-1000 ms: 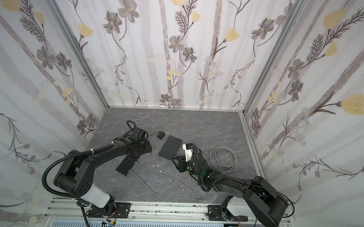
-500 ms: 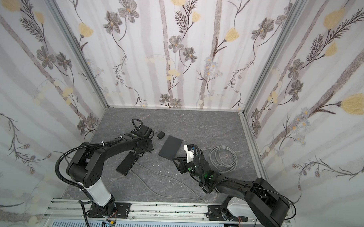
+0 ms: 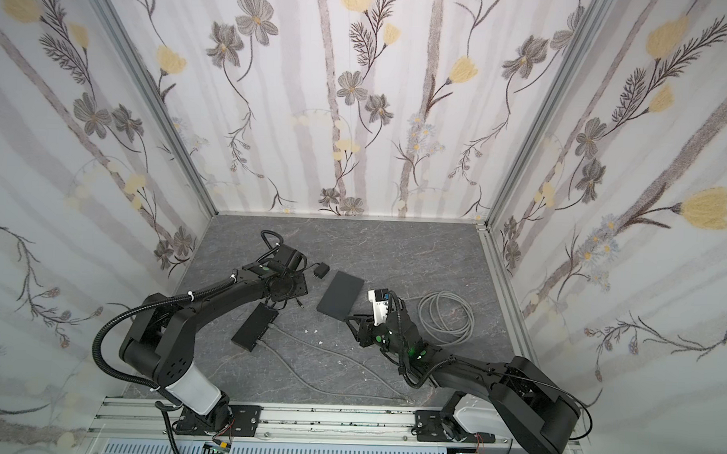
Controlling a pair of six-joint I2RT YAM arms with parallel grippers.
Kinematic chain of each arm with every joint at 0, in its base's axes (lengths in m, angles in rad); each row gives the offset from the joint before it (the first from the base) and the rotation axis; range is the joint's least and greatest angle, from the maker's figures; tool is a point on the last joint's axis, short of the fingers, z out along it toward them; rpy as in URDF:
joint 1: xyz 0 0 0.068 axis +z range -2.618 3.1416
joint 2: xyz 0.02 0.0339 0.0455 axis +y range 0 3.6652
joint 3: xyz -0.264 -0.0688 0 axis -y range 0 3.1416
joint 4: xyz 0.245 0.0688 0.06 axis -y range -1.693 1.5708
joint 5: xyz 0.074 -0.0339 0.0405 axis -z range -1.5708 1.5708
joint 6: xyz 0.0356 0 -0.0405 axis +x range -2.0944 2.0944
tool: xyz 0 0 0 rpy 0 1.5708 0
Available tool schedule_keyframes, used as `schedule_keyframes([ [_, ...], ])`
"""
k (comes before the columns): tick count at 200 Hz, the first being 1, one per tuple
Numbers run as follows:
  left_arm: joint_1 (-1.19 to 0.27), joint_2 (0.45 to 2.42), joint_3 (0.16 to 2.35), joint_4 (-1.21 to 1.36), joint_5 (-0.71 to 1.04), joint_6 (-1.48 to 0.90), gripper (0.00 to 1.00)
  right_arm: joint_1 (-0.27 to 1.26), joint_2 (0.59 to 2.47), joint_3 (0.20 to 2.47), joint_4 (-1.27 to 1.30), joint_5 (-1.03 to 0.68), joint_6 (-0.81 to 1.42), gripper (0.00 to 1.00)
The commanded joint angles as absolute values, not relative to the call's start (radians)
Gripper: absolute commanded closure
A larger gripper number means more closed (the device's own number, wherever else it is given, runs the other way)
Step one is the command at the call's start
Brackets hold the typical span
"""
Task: Insert the plug into the switch port
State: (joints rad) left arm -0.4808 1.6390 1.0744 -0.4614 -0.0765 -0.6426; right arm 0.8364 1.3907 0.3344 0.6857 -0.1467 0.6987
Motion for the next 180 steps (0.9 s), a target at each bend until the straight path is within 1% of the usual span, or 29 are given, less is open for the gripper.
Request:
schedule_keyframes([
  [1,-0.490,1.646,1.087,-0.546,-0.108,-0.696,0.43,0.836,1.399,0.337,0.737,-0.141,0.707,0.63],
  [27,-0.508,1.682,1.116,-0.588,-0.188,-0.712,0.44,0.836,1.399,0.336,0.737,-0.144,0.707,0.63],
  [66,-0.508,1.766,1.184,-0.616,-0.243,-0.688,0.46,0.836,1.388,0.324,0.746,-0.145,0.710,0.62],
  [71,-0.507,1.781,1.196,-0.622,-0.248,-0.687,0.48,0.835,1.387,0.324,0.747,-0.144,0.712,0.62],
  [82,-0.508,1.816,1.220,-0.633,-0.253,-0.684,0.57,0.836,1.385,0.322,0.747,-0.146,0.713,0.63],
  [85,-0.508,1.825,1.225,-0.635,-0.254,-0.684,0.58,0.836,1.384,0.321,0.748,-0.145,0.713,0.63],
  [106,-0.507,1.864,1.236,-0.625,-0.262,-0.690,0.58,0.836,1.380,0.316,0.752,-0.145,0.712,0.63],
  [138,-0.506,1.909,1.252,-0.626,-0.266,-0.698,0.55,0.836,1.381,0.315,0.755,-0.147,0.712,0.63],
  [180,-0.506,1.934,1.255,-0.625,-0.258,-0.704,0.56,0.836,1.383,0.314,0.759,-0.149,0.711,0.63],
])
